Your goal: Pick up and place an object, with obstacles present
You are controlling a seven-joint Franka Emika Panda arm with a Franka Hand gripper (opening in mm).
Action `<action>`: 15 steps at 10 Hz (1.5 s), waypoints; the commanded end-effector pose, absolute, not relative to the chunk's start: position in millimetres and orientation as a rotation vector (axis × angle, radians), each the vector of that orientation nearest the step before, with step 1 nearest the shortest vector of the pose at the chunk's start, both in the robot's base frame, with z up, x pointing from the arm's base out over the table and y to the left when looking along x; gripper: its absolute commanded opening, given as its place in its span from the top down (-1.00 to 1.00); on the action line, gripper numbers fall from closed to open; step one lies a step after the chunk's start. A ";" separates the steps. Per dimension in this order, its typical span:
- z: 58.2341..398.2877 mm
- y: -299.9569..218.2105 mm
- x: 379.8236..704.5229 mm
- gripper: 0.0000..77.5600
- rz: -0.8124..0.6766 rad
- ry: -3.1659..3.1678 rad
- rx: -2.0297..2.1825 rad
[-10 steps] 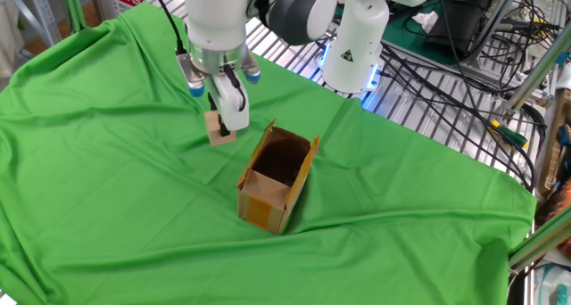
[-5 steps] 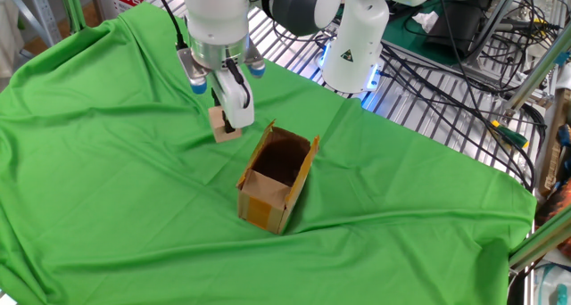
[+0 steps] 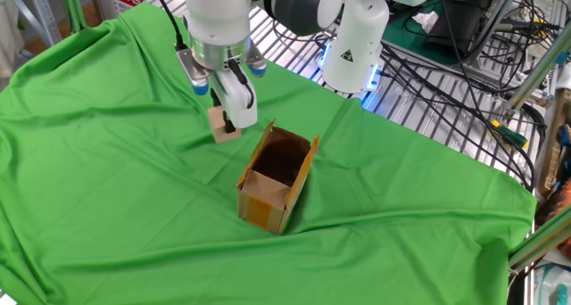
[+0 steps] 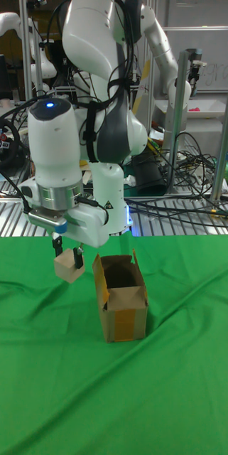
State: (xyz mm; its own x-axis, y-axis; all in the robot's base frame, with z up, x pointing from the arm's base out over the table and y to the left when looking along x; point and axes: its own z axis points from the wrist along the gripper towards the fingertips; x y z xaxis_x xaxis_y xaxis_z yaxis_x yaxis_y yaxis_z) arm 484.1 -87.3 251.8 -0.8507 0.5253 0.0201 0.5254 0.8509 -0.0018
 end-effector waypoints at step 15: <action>256.6 -81.4 484.7 0.97 -0.060 -3.147 -0.434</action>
State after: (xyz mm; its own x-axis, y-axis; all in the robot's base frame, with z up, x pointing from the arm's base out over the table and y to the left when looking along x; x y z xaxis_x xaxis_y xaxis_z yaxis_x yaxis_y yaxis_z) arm 484.0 -85.5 253.3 -0.9624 0.2704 -0.0269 0.2692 0.9622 0.0419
